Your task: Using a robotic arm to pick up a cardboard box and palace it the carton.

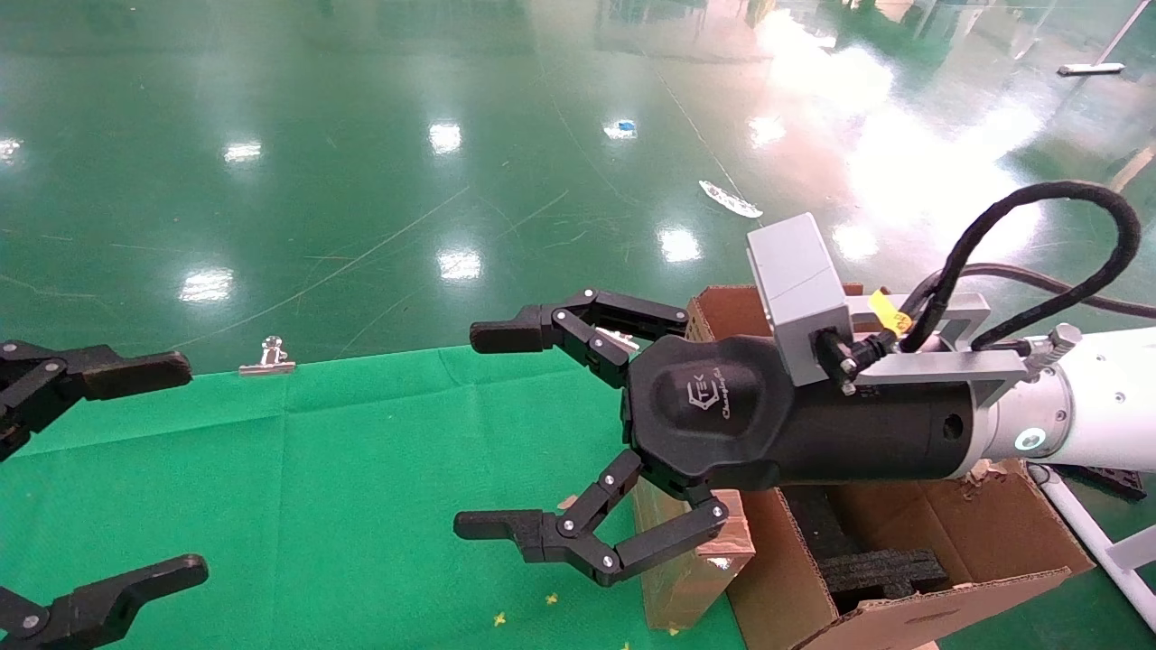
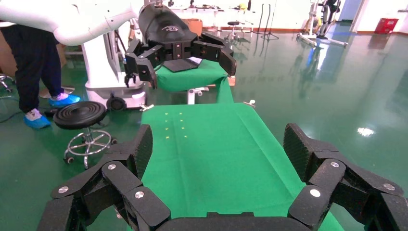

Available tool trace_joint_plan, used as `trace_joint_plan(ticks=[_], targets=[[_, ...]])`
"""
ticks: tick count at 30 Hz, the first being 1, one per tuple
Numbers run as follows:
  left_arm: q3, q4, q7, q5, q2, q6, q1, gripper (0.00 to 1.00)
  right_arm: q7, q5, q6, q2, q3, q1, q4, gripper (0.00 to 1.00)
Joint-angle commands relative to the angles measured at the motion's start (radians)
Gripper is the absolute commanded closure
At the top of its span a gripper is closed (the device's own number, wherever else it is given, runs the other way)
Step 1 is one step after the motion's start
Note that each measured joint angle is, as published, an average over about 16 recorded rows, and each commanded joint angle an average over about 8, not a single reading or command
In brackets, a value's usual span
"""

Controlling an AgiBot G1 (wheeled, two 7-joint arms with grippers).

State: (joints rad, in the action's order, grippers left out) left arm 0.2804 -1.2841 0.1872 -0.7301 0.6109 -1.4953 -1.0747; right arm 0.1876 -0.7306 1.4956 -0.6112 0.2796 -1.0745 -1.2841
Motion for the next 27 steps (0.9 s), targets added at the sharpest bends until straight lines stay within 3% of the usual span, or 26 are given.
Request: trace_joint_plan(ticks=[1, 18, 22, 27], targets=[[0.000, 0.000, 0.000, 0.000, 0.000, 0.000, 0.000, 0.00, 0.000, 0.000, 0.000, 0.000, 0.000, 0.000, 0.000, 0.00], [-0.001, 0.000, 0.001, -0.001, 0.000, 0.000, 0.000, 0.00, 0.002, -0.021, 0.000, 0.003, 0.008, -0.006, -0.010, 0.00], [-0.001, 0.001, 0.000, 0.000, 0.000, 0.000, 0.000, 0.00, 0.010, -0.121, 0.012, 0.004, 0.052, -0.049, -0.044, 0.00], [0.000, 0.001, 0.000, 0.000, 0.000, 0.000, 0.000, 0.00, 0.030, -0.341, 0.055, -0.034, 0.181, -0.172, -0.072, 0.00]])
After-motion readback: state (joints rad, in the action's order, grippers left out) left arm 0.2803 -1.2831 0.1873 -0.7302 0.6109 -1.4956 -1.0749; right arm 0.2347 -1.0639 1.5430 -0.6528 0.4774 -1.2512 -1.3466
